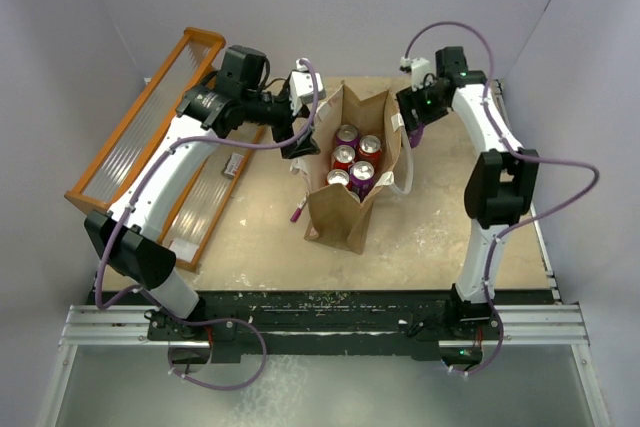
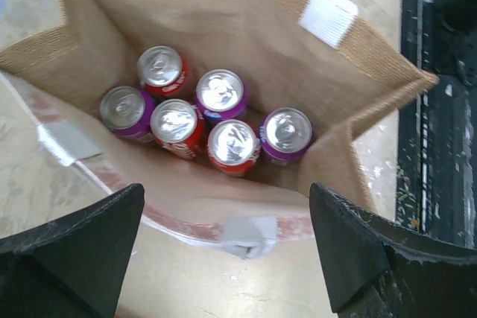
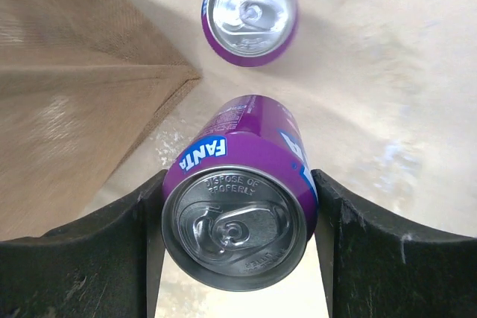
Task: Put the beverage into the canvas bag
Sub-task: Pick up the drink from the center of the board, then place the drink in the canvas bag.
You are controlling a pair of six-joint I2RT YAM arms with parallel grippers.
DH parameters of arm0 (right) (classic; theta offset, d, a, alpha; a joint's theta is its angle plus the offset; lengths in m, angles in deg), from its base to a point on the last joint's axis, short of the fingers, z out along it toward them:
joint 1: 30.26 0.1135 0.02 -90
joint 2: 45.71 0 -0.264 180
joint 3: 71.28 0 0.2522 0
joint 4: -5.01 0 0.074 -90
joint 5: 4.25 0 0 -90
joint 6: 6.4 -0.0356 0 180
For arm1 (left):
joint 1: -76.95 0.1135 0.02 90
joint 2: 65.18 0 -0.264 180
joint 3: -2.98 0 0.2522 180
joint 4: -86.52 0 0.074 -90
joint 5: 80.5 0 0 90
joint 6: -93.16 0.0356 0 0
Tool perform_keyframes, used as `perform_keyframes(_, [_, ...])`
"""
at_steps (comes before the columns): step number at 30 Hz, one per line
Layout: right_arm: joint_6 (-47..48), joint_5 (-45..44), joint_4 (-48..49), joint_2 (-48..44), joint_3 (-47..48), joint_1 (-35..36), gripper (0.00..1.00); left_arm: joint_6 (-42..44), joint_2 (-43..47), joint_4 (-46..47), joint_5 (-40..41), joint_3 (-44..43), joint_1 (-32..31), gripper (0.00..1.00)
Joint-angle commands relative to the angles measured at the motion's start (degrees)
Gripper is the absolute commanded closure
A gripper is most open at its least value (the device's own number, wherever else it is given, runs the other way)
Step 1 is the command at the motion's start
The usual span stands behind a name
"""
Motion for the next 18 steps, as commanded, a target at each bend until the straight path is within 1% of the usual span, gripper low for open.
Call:
perform_keyframes(1, [1.05,-0.19,-3.65,-12.34,10.29,-0.76,1.0,12.12,4.17,-11.53,-7.25,-3.1,-1.87,0.06])
perform_keyframes(5, [0.79,2.02,-9.94,-15.94,18.05,-0.7,1.0,16.02,7.09,-15.82,-4.76,0.15,-6.23,0.05])
perform_keyframes(8, [0.43,9.22,-14.39,-17.72,23.42,0.21,1.0,16.69,9.15,-14.91,-3.64,5.23,-8.09,0.04])
perform_keyframes(10, [0.11,12.34,-16.53,-18.76,25.69,2.88,1.0,16.38,9.78,-13.71,-3.68,7.59,-8.7,0.04])
perform_keyframes(12, [-0.12,13.6,-17.52,-20.37,26.18,7.58,1.0,16.53,9.99,-13.23,-3.44,9.36,-9.31,0.05])
perform_keyframes(14, [-1.85,15.36,-16.55,-22.11,23.87,11.48,1.0,16.68,9.88,-12.95,-3.16,10.75,-9.78,0.06])
perform_keyframes(18, [-4.73,20.78,-14.99,-22.28,20.8,15.6,1.0,14.44,8.15,-10.55,-1.52,12.09,-10.48,0.15])
